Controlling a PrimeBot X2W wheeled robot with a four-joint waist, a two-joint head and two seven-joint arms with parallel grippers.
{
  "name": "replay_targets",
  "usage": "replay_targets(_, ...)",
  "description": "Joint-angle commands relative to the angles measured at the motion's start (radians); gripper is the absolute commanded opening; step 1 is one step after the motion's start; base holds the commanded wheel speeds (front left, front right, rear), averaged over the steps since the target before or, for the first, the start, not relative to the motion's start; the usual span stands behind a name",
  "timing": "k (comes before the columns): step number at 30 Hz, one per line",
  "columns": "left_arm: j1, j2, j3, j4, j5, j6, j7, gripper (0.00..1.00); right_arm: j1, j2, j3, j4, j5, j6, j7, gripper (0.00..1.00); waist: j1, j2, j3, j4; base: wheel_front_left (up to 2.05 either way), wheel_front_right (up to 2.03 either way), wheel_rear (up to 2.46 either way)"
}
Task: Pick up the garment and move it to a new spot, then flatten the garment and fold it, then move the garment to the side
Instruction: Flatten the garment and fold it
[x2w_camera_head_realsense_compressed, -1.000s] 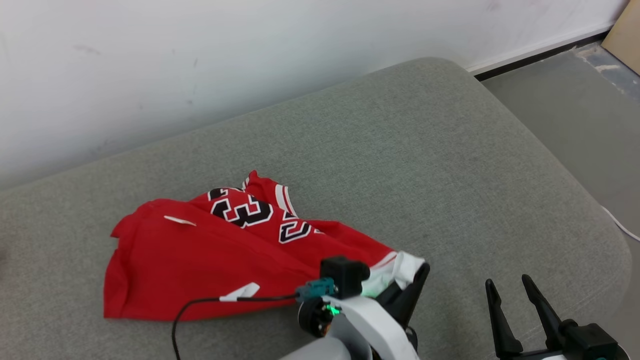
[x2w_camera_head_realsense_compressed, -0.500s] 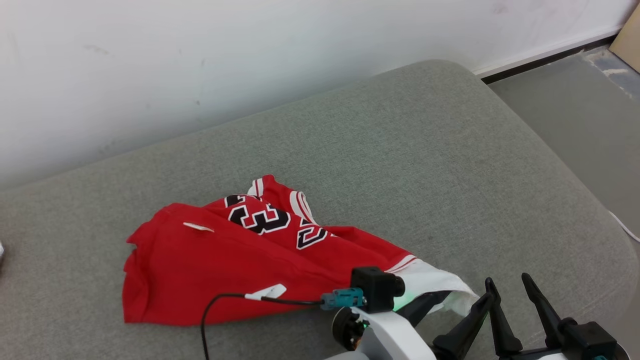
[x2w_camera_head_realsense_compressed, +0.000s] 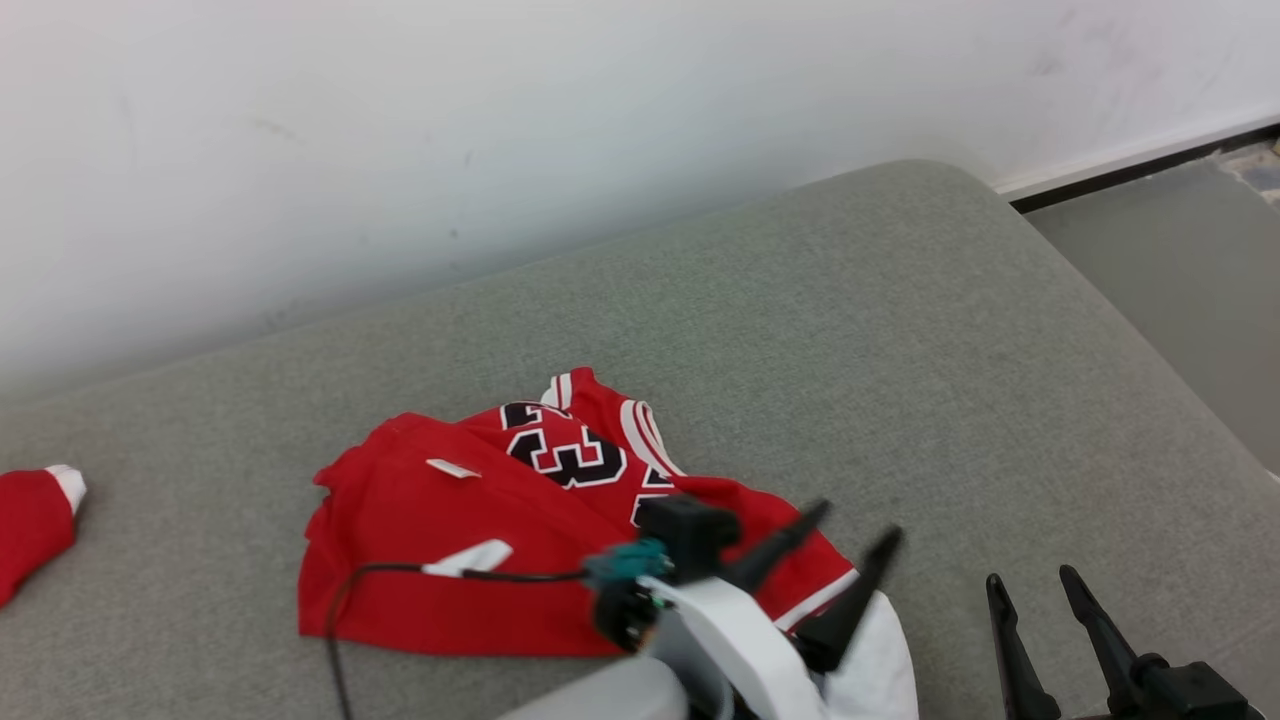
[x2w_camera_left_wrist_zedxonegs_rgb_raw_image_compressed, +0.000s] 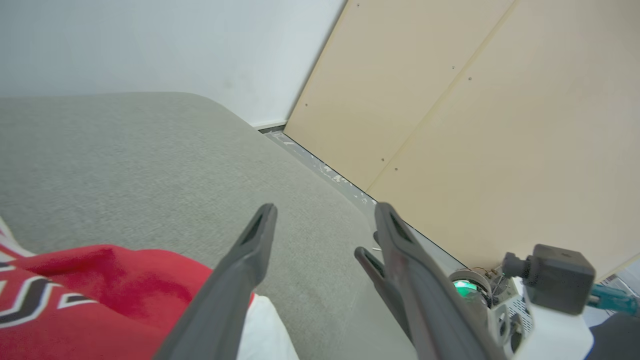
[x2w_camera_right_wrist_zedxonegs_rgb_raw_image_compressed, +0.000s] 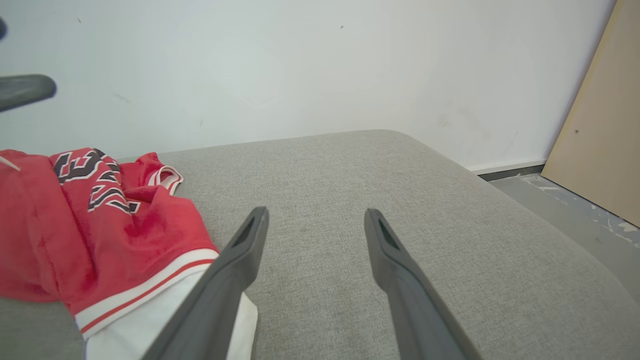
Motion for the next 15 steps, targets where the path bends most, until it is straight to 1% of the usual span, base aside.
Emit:
replay_targets(1, 0.020, 0.032, 0.040, -0.005, 0.041, 0.021, -0.003, 1.00, 0.014, -0.007, -0.004, -0.003, -0.007, -0.002, 0.001, 1.00, 0.0000, 0.0000, -0.009, 0.012, 0.00, 0.00, 0.00)
replay_targets(4, 0.066, 0.080, 0.132, -0.020, 0.100, 0.053, -0.002, 1.00, 0.019, -0.006, -0.005, -0.005, -0.010, -0.002, 0.001, 1.00, 0.0000, 0.0000, -0.016, 0.024, 0.00, 0.00, 0.00)
replay_targets(7, 0.110, 0.132, 0.220, -0.029, 0.133, 0.068, -0.003, 1.00, 0.023, -0.007, -0.005, -0.008, -0.010, -0.002, 0.001, 1.00, 0.0000, 0.0000, -0.022, 0.035, 0.00, 0.00, 0.00)
replay_targets(8, 0.110, 0.132, 0.220, -0.029, 0.133, 0.068, -0.003, 1.00, 0.023, -0.007, -0.005, -0.008, -0.010, -0.002, 0.001, 1.00, 0.0000, 0.0000, -0.022, 0.035, 0.00, 0.00, 0.00)
replay_targets(11, 0.125, 0.198, 0.281, -0.004, 0.163, 0.082, -0.003, 1.00, 0.023, -0.013, 0.001, -0.008, -0.009, -0.002, 0.001, 1.00, 0.0000, 0.0000, -0.023, 0.040, 0.00, 0.00, 0.00)
replay_targets(15, 0.110, 0.268, 0.332, 0.065, 0.133, 0.085, 0.014, 1.00, 0.014, -0.016, 0.008, -0.009, -0.006, -0.002, 0.001, 1.00, 0.0000, 0.0000, -0.019, 0.042, 0.00, 0.00, 0.00)
